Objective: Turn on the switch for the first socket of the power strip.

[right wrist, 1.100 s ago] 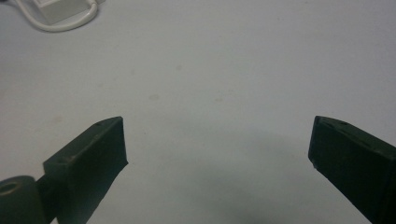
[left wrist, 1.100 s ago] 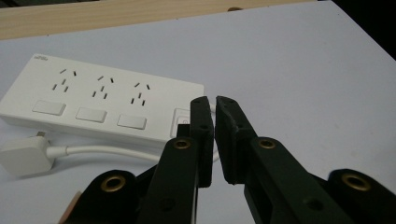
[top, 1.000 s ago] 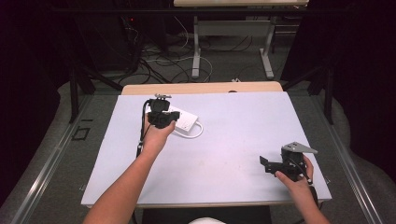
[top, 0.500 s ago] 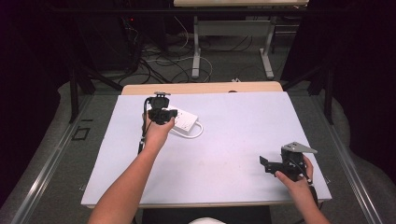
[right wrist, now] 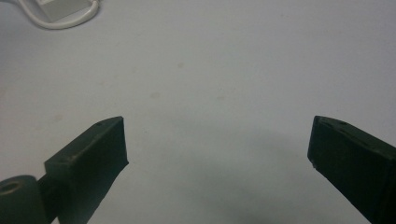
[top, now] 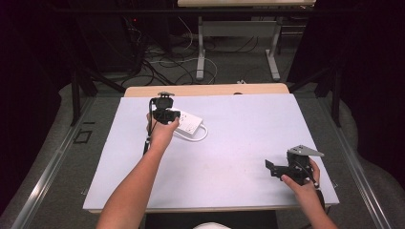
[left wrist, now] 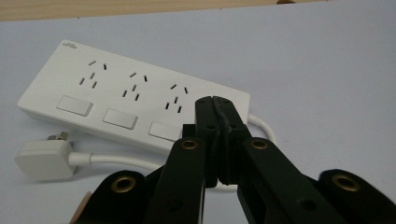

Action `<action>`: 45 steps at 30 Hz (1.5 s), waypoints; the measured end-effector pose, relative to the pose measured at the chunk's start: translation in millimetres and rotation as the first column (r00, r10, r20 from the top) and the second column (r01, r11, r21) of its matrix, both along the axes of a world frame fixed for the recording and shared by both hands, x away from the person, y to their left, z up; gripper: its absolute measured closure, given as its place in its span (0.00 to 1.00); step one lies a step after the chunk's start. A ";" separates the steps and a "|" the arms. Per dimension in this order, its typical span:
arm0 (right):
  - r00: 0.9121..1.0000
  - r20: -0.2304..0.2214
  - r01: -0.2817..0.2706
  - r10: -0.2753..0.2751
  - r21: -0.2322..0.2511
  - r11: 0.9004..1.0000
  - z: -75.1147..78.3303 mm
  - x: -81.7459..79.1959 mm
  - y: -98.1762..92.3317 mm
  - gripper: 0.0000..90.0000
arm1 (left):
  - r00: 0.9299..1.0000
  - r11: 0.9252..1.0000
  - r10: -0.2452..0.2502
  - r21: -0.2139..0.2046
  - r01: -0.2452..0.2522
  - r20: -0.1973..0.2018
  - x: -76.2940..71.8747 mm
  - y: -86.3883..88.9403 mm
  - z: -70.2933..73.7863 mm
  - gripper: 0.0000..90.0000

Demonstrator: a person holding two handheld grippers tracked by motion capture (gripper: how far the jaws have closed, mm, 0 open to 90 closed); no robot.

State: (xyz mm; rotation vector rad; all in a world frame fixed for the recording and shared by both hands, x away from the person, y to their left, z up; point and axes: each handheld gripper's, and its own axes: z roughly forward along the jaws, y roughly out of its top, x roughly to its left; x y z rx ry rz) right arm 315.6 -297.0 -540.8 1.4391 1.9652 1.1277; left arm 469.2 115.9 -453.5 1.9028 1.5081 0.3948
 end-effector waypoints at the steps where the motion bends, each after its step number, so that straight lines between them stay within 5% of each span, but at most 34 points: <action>1: 1.000 -0.005 0.003 -0.003 0.006 1.000 0.0 -0.2 0.5 0.05 | 1.000 1.000 0.006 0.000 -0.006 0.001 1.0 -0.3 -1.2 1.00; 28: 1.000 -0.016 -0.001 0.001 0.010 1.000 -2.3 1.7 0.3 0.05 | 0.996 0.998 0.045 0.048 -0.041 -0.081 27.5 1.4 -25.6 1.00; 45: 1.000 -0.024 -0.002 0.003 0.017 1.000 -3.3 2.4 0.9 0.05 | 0.987 0.996 0.064 0.066 -0.055 -0.147 39.2 0.6 -42.8 1.00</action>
